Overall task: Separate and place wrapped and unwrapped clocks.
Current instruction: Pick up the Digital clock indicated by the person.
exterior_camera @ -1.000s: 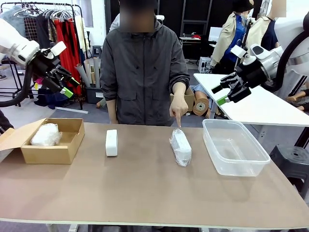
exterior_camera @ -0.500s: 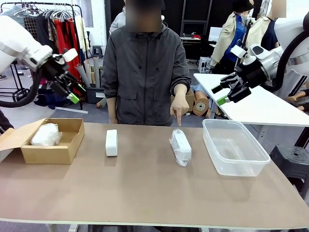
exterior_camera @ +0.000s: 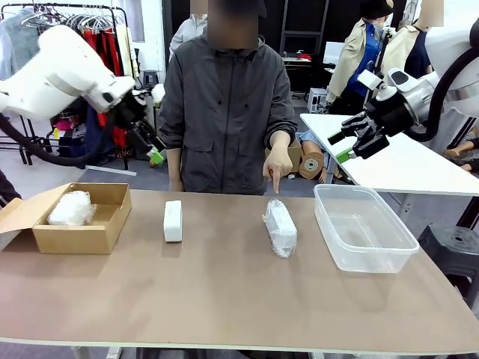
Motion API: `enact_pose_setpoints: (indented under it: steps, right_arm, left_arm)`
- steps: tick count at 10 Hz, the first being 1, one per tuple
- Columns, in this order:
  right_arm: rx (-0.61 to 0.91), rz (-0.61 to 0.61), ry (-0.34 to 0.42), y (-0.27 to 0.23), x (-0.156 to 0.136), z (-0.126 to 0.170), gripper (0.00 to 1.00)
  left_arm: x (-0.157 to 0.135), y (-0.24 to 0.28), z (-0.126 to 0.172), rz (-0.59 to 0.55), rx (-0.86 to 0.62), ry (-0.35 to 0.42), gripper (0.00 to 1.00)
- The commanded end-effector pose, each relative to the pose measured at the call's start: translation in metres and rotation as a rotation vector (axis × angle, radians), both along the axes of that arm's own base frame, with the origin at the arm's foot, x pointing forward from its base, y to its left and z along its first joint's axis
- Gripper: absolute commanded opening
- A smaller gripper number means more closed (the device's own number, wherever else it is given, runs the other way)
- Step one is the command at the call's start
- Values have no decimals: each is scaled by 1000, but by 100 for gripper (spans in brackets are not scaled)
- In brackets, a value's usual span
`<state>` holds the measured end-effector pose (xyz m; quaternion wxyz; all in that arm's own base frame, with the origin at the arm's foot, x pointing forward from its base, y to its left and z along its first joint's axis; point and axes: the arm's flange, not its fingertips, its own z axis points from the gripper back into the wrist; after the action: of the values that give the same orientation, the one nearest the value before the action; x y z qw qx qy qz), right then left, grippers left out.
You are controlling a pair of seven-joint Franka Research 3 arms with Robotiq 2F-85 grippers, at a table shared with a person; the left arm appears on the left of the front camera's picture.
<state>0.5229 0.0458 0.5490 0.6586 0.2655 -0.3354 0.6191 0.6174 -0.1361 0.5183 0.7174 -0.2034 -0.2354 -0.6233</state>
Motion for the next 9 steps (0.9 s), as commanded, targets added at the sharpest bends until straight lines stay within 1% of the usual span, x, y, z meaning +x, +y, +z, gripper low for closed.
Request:
enact_pose_setpoints:
  steps: [1, 2, 3, 4, 5, 7, 8, 9]
  right_arm:
    - [-1, 4, -2, 1, 0, 3, 100]
    - [-1, 4, -2, 1, 0, 3, 100]
    - [-1, 4, -2, 1, 0, 3, 100]
    - [-1, 4, -2, 1, 0, 3, 100]
    - [-1, 4, -2, 1, 0, 3, 100]
    - [-1, 4, -2, 1, 0, 3, 100]
    - [-1, 4, -2, 1, 0, 3, 100]
    - [-1, 4, -2, 1, 0, 3, 100]
  left_arm:
    - [17, -29, -5, 133, 105, 36, 100]
    - [22, -51, -11, 147, 150, 59, 100]
    - [26, -76, -16, 106, 168, 51, 100]
    - [31, -98, -24, 29, 149, 72, 100]
    - [36, -112, -31, -7, 139, 78, 100]
    - [41, -132, -40, -62, 95, 73, 100]
    - [41, -124, -39, -116, 130, 45, 100]
    - [27, -137, -46, -20, 112, 77, 100]
